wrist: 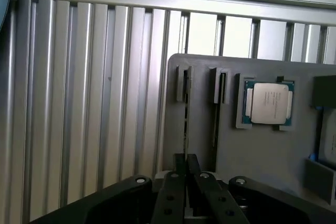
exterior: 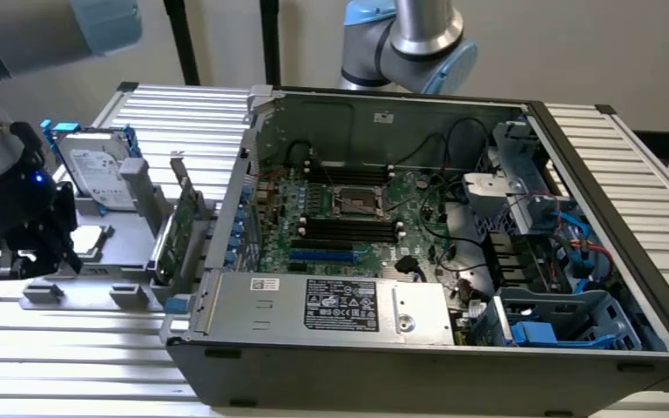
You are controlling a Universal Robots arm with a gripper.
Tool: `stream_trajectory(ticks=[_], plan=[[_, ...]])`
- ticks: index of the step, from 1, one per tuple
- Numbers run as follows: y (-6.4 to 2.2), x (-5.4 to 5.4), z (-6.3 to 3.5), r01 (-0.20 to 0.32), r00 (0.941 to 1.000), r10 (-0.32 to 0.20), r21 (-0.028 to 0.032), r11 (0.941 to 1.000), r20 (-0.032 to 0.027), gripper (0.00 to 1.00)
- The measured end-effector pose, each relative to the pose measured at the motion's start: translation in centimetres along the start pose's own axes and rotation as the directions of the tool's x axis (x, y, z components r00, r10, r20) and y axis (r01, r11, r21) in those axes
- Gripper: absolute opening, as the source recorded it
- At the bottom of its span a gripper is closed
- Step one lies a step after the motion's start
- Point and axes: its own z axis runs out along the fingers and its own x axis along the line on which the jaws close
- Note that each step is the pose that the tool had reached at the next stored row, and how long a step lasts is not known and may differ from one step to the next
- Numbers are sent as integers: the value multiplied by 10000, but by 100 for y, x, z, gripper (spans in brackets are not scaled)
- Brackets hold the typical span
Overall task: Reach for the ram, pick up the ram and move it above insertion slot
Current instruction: 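Pick up the ram and move it above insertion slot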
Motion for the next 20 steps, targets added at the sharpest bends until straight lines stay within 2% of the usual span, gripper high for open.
stream_trajectory(ticks=[5,9,15,20], plan=[[-18,-6,-227,0,10000,0,-1,10000,-1,14],[-80,-8,-409,0,10000,0,-7,10000,0,14],[-255,-6,-686,-1,10000,1,-24,10000,2,14],[-471,-1,-921,-1,10000,1,-40,10000,1,14]])
